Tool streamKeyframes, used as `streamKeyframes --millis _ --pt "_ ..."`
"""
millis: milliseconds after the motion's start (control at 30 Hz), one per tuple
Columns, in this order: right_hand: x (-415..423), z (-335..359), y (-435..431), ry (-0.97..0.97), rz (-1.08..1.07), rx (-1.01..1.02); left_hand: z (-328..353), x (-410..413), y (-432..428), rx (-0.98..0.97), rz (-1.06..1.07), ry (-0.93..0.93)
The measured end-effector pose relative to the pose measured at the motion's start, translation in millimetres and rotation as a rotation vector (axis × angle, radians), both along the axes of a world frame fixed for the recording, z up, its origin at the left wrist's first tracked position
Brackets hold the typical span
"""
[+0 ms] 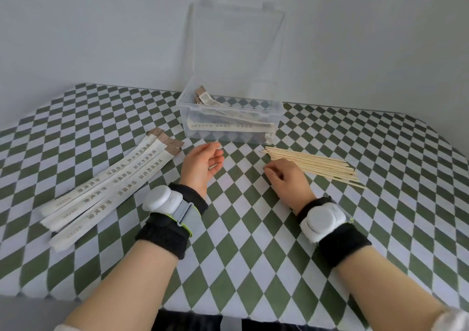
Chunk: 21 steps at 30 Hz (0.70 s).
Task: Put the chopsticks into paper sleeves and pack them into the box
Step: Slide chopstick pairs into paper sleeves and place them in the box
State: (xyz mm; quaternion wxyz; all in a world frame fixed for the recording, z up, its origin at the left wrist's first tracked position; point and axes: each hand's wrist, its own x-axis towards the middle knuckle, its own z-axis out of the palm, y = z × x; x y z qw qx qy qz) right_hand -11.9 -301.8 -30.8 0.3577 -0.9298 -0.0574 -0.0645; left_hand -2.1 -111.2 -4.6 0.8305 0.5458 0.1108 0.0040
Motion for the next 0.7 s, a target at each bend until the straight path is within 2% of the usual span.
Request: streamKeyframes --millis 67,133,233,300,367,433,700 --pt "-3 -6 -2 -0.026 0.057 -0.083 8 2 23 0.097 0.028 -0.03" --pt "-4 -7 -3 -0.048 0.063 -0.106 14 7 52 0.32 0.088 -0.051" --pt "-5 -6 -2 -0.076 0.06 -0.117 22 13 97 0.897 0.085 -0.009" --pt "-5 -6 -2 -0.083 0.064 -0.135 20 16 119 1.304 -0.036 0.114" --pt "-4 -6 -1 -0.081 0.063 -0.14 14 14 129 1.588 -0.186 0.249" --pt "-4 -5 -2 -0.075 0.065 -0.151 9 11 128 1.638 -0.238 0.284" --pt "-5 -5 -1 -0.068 0.061 -0.147 19 7 126 1.501 -0.175 0.216"
